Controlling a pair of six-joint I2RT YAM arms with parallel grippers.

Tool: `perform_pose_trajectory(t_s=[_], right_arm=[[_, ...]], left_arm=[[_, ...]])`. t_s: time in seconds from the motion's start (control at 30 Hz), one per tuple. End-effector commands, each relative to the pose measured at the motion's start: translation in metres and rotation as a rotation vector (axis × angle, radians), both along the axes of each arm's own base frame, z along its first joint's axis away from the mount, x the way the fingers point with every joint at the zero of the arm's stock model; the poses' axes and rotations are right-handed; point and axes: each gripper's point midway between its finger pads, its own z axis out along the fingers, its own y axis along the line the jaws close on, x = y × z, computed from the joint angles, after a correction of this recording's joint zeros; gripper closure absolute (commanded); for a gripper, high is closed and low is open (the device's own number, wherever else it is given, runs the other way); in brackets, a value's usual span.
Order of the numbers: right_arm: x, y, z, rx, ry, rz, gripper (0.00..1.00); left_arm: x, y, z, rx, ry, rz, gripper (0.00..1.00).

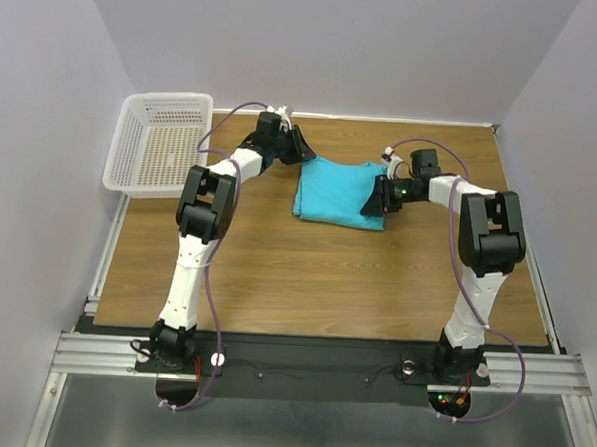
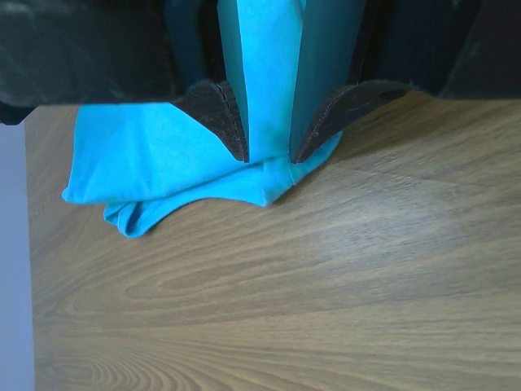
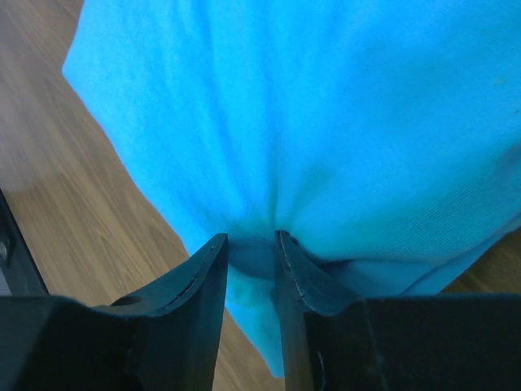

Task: Fold and stack the t-shirts
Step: Fold the tshirt

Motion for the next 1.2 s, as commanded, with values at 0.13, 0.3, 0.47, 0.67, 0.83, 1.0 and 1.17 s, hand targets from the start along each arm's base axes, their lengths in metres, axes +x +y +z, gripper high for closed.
perform_pose_trajectory(t_s=[0.13, 0.3, 0.47, 0.67, 0.83, 1.0, 1.17], right_arm=[[0.012, -0.015, 0.098, 0.078, -0.23, 0.044, 0.58], [0.019, -0.031, 0.118, -0.017, -0.314, -0.006, 0.51], [0.028, -0.054, 0.081, -0.15, -0.23, -0.129, 0.42], [0.035, -0.062, 0.061, -0.201, -0.187, -0.178, 0.54], [0.018, -0.059, 0.044, -0.185, -0.13, -0.155, 0.65], [0.002, -0.055, 0.035, -0.162, -0.085, -0.143, 0.65], [-0.006, -0.055, 0.023, -0.16, -0.044, -0.143, 0.61]], left_arm=[[0.019, 0.004, 0.102, -0.01, -0.258, -0.021, 0.57], [0.013, 0.016, 0.178, 0.028, -0.451, -0.006, 0.49], [-0.02, 0.039, 0.237, 0.072, -0.613, 0.038, 0.45], [-0.077, 0.063, 0.257, 0.099, -0.686, 0.051, 0.41], [-0.118, 0.046, 0.211, 0.011, -0.557, -0.083, 0.42], [-0.134, 0.013, 0.164, -0.021, -0.451, -0.177, 0.42], [-0.115, -0.015, 0.124, -0.028, -0.366, -0.198, 0.43]])
